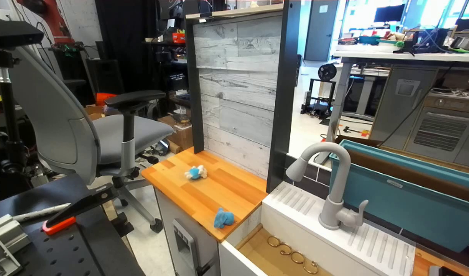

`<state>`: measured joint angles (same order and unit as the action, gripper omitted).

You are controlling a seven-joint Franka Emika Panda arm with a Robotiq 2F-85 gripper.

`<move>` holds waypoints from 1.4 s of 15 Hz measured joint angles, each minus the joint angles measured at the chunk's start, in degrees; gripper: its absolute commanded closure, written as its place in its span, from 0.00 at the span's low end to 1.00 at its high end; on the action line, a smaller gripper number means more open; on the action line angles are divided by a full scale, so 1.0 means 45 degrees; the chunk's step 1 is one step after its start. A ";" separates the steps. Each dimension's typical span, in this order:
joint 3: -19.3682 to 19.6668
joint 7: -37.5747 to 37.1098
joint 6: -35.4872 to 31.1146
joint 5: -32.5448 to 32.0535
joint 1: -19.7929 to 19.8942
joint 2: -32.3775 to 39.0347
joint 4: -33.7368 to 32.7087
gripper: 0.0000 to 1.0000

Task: Move the white toy to the right

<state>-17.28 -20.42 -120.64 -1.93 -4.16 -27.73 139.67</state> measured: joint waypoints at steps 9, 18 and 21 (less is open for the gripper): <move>-0.0138 -0.0039 -0.1477 -0.0465 -0.0130 0.2891 -0.1273 0.00; 0.0138 -0.1894 -0.4306 -0.3068 -0.0740 0.7422 -0.2020 0.00; 0.0792 -0.2359 -0.4771 -0.3439 -0.1283 0.8869 -0.2430 0.00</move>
<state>-13.72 -31.03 -142.11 -17.41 -9.94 12.18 128.73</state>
